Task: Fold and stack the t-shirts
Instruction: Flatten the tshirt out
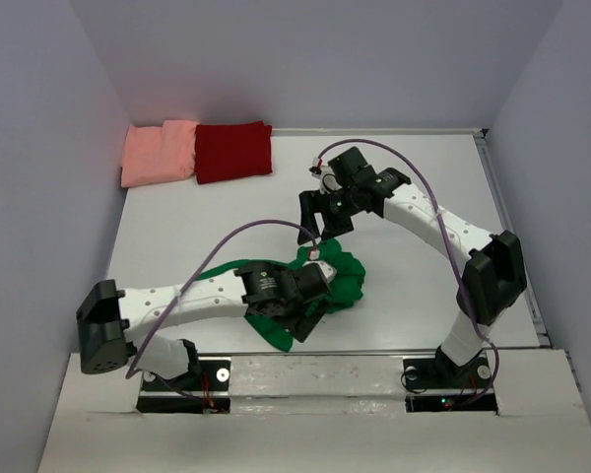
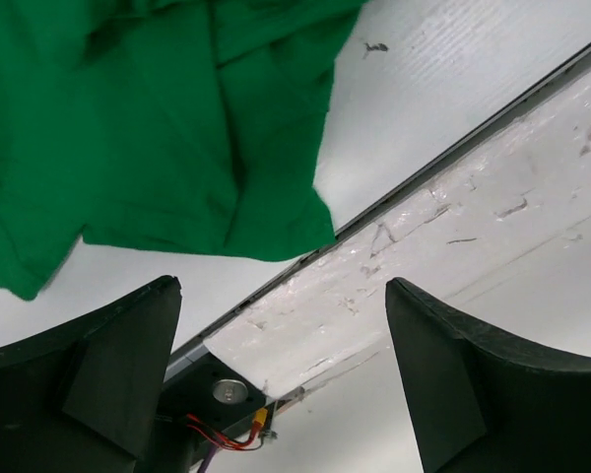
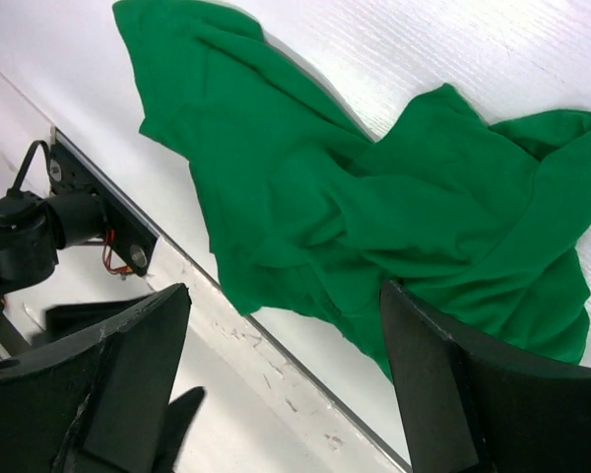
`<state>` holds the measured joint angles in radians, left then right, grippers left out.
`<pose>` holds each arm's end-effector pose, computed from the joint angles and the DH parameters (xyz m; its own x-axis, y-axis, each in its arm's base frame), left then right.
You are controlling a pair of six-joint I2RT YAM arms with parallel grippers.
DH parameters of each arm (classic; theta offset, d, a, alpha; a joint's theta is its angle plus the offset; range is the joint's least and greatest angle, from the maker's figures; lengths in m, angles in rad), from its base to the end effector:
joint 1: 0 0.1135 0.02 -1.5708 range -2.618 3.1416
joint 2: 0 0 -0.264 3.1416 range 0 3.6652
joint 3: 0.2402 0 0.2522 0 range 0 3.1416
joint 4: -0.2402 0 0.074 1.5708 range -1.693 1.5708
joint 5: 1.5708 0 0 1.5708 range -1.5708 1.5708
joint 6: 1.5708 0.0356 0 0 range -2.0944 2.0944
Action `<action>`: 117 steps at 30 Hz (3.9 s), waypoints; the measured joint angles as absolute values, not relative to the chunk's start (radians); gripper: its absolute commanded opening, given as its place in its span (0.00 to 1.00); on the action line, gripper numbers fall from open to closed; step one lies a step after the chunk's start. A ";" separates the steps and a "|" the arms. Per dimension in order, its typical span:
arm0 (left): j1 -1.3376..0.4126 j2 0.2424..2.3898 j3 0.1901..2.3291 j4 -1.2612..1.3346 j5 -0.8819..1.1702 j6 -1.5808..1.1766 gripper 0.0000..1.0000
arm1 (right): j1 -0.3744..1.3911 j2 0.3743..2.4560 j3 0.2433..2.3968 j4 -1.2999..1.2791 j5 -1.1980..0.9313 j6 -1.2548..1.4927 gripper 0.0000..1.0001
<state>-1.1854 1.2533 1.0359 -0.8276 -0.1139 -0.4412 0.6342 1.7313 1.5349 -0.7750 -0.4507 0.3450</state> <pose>0.0957 -0.2251 0.2755 -0.6780 0.5427 -0.4958 0.6743 0.7278 -0.1254 0.2921 0.2341 0.2976 -0.8733 -0.2644 -0.4093 -0.4633 0.7108 0.5293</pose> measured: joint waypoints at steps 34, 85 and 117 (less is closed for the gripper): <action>-1.300 1.531 0.926 -0.850 -0.344 -0.522 0.77 | 0.504 1.655 1.488 -0.732 -0.596 0.348 0.86; -1.206 1.665 0.943 -0.796 -0.240 -0.480 0.00 | 0.477 1.638 1.457 -0.731 -0.622 0.362 0.86; -0.840 1.488 1.093 -0.938 -0.305 -0.553 0.00 | 0.465 1.785 1.544 -0.779 -0.599 0.333 0.85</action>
